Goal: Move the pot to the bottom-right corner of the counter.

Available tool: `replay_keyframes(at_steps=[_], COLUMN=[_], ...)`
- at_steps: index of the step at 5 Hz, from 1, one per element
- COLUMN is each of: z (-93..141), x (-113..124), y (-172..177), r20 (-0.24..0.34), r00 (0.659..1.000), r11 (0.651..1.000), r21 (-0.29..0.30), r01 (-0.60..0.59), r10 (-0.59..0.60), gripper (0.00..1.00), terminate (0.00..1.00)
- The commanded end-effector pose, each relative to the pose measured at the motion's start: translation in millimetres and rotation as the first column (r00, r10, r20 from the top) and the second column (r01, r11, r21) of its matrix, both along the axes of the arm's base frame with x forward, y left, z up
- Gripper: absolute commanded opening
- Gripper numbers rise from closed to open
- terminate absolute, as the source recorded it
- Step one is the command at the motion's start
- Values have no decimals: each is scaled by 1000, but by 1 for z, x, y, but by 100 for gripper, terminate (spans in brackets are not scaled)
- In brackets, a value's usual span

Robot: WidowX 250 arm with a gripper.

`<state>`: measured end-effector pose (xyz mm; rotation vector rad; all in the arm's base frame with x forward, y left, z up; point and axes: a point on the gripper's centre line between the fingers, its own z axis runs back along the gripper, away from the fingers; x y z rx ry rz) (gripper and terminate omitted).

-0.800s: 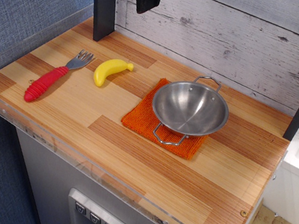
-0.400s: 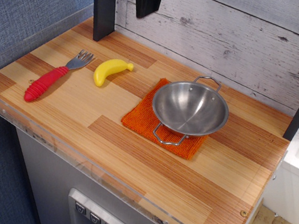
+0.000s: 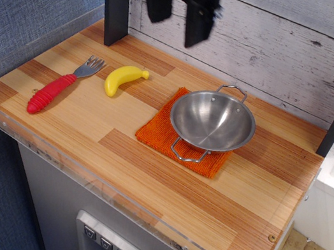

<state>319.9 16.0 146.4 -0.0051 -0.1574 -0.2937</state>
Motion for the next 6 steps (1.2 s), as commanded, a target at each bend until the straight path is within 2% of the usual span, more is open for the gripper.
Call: replay_keyframes(at_steps=[1,2,4,6], z=[-7,-26,-79,-117], x=[6,11,23,19], y=[-51,-72,-103,-107], r20=[26,5,-44,-92], r00=[996,993,987,982], r11=[996,993,988,984], r21=[-11,-8,11,43], r01=[86,118,154,172], r10=[-86,-118,-153,-167], gripper=[100,100,100,100], terminate=[0,0,0,0])
